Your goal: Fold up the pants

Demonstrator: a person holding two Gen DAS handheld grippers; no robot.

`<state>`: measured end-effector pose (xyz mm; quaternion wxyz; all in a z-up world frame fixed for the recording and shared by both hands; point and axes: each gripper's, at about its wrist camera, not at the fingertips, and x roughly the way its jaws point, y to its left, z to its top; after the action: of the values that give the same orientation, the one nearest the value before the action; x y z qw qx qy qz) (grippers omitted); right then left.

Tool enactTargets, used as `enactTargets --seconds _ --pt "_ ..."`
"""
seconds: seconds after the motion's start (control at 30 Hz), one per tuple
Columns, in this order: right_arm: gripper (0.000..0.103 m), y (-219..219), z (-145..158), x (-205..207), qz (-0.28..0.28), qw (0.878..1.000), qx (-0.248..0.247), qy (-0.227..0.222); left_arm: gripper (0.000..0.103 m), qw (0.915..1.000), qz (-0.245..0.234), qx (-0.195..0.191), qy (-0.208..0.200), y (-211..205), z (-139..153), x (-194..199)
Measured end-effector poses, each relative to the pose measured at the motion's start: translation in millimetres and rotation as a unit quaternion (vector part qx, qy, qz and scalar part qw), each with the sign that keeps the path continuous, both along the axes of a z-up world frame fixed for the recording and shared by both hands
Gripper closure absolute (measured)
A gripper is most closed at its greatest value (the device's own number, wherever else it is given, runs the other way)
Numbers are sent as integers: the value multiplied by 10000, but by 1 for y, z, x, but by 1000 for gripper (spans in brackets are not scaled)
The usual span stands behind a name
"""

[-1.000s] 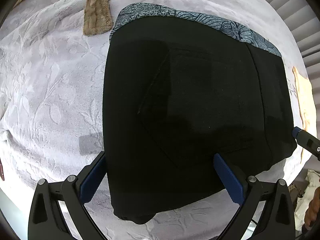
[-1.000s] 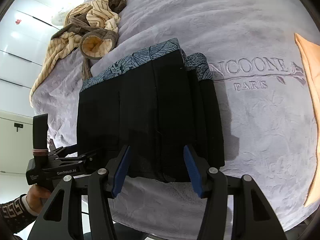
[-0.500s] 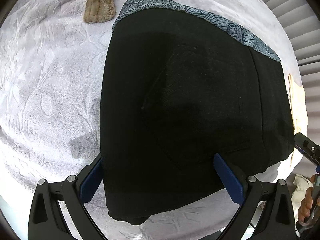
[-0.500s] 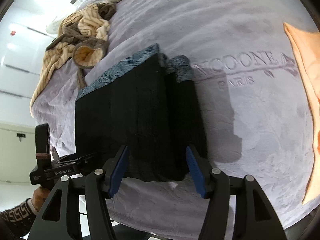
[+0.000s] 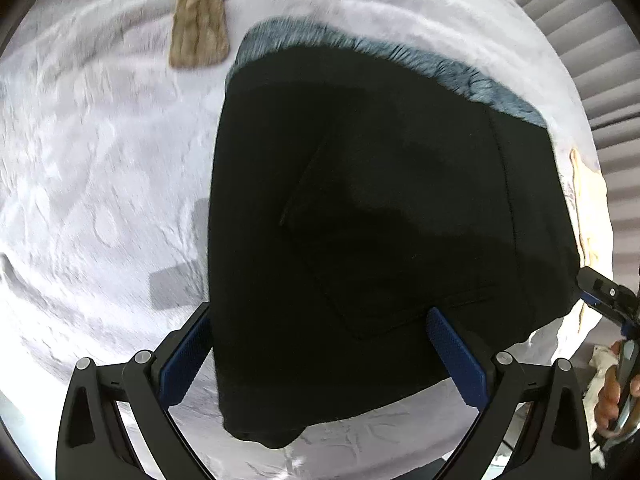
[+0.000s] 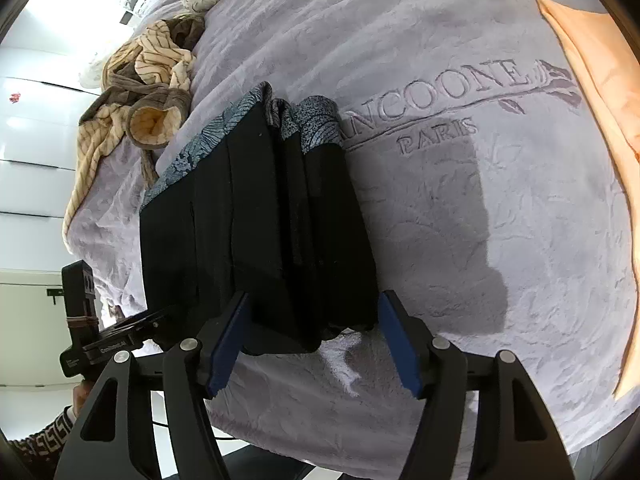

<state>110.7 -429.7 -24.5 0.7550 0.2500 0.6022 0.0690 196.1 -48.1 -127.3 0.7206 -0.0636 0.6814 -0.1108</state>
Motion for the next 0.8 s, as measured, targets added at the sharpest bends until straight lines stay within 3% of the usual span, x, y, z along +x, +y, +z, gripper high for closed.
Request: enactTargets --seconds 0.33,0.53,0.67,0.8 --pt "26 -8 9 12 164 9994 274 -154 0 9988 103 -321 -363 27 20 23" --pt "20 -15 3 26 241 9985 483 -99 0 9953 354 -901 -20 42 3 39" --pt "19 -21 -8 36 283 9969 729 63 0 9938 303 -1065 -39 50 -3 42" --pt "19 -27 -21 46 423 9924 1151 139 0 9847 471 -1675 60 66 -15 49"
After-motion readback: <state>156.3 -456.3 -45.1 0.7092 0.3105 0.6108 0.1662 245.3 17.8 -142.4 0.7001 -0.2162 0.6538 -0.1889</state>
